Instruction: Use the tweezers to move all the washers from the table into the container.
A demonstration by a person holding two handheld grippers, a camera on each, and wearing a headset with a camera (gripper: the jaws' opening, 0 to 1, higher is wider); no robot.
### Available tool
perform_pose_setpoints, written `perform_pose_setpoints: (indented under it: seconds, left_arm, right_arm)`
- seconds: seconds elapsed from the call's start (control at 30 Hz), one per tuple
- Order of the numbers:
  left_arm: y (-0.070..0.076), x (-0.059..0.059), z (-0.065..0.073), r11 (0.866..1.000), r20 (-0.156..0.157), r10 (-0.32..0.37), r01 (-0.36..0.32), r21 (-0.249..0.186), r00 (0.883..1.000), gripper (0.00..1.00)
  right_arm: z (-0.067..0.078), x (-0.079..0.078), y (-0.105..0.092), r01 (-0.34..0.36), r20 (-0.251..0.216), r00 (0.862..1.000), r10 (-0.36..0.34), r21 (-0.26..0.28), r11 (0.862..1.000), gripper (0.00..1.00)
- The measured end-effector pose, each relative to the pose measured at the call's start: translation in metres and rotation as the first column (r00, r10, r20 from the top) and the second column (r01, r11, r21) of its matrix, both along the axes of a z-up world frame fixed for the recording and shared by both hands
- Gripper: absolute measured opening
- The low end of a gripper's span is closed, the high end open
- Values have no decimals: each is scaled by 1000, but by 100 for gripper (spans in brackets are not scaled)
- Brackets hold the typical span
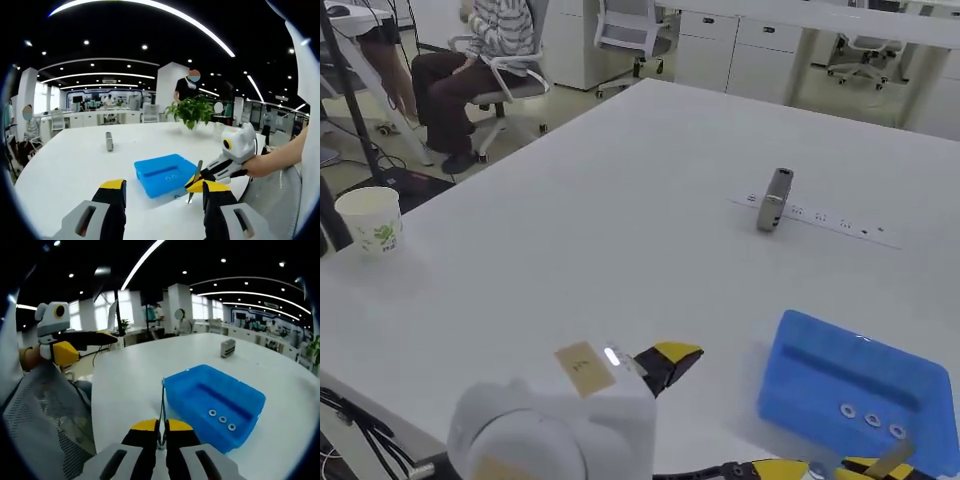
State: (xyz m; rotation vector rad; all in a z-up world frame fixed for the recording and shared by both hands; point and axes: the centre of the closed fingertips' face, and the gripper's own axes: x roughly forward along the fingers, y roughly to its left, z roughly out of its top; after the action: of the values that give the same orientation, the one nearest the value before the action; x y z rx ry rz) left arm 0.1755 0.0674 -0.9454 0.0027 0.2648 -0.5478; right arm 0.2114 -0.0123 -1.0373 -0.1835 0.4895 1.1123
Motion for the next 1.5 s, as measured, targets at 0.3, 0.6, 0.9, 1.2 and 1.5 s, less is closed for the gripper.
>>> perform_pose_setpoints:
  seconds: [0.3,0.6,0.9,1.2,1.5]
  left_arm:
    - [0,0,0,1000,-1,-1,1,1,1000,61]
    - [1,0,1,1000,4,6,-6,-2,1000,61]
    - [3,0,1,1000,6,14,-14,-6,1000,61]
    - [3,0,2,1000,7,13,-13,-7,1000,61]
    - [3,1,1,1000,7,14,-14,-9,1000,60]
  right_arm:
    - [5,-3,3,9,-24,1000,-8,23,1000,3]
    - [6,-4,5,13,-22,1000,-12,33,999,3]
    - [9,-1,4,15,-13,1000,-15,35,999,2]
    - [6,-6,6,8,-31,999,-6,36,999,3]
    - [4,-9,9,-17,-19,1000,17,17,1000,3]
